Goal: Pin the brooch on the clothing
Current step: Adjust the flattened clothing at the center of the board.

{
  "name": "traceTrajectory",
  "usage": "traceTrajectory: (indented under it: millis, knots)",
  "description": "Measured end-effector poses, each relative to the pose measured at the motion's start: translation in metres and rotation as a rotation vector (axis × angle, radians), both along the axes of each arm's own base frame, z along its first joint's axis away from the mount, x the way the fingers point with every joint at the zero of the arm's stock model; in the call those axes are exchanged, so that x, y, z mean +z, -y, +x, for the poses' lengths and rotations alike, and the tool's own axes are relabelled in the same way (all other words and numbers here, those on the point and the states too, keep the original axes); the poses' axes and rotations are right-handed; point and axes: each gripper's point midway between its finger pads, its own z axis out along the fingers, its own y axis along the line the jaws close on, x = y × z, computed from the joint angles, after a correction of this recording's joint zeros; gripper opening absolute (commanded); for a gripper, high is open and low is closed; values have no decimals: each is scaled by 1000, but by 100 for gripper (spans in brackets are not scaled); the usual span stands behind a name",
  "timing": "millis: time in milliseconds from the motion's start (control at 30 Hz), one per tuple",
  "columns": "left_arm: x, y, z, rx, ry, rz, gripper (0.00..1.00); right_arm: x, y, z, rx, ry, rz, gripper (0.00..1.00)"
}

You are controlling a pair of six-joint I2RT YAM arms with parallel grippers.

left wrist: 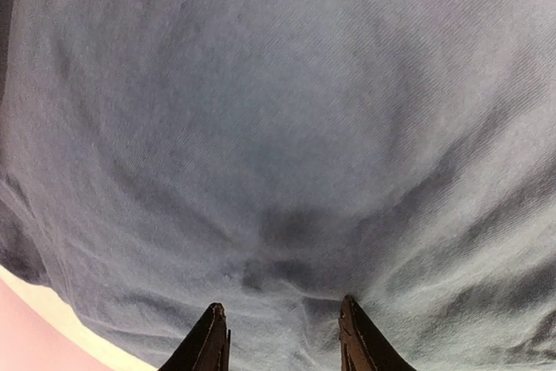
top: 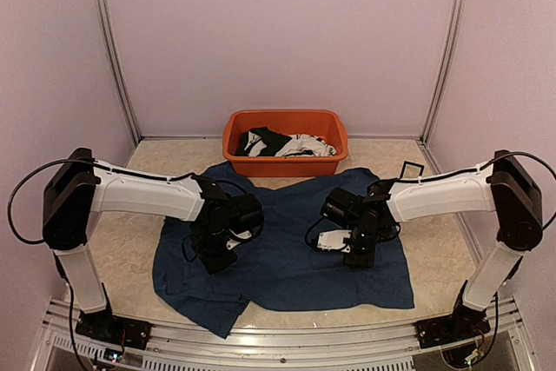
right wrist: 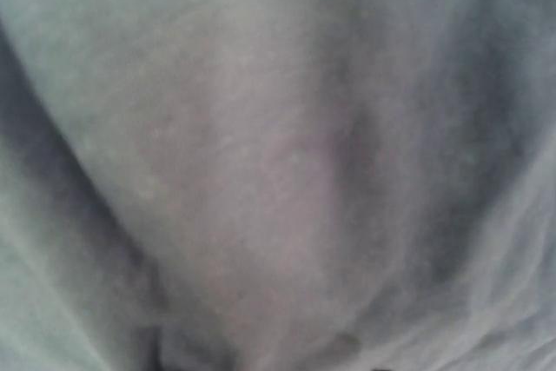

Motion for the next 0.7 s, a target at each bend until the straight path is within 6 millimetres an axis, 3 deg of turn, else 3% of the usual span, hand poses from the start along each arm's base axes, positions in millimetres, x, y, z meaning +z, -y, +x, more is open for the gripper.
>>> traceTrajectory:
  millis: [233,333,433,500,567,700]
  knots:
    - [-4,7,-1,-23,-17,-35,41,-8,3,1,-10,-15,-16,41]
    - [-9,8,-4,-29,-36,-37,39,-9,2,2,-11,-18,-17,31]
    - [-16,6,-8,-34,-60,-30,28,-10,0,2,-12,-24,-13,10]
    - [-16,8,-9,-38,-65,-33,14,-11,0,3,-10,-32,-10,0]
    - [-18,9,-11,-41,-76,-38,0,-13,-1,2,-17,-42,-4,0]
    - [-19,11,-13,-51,-77,-36,0,-12,-1,2,-20,-48,4,0]
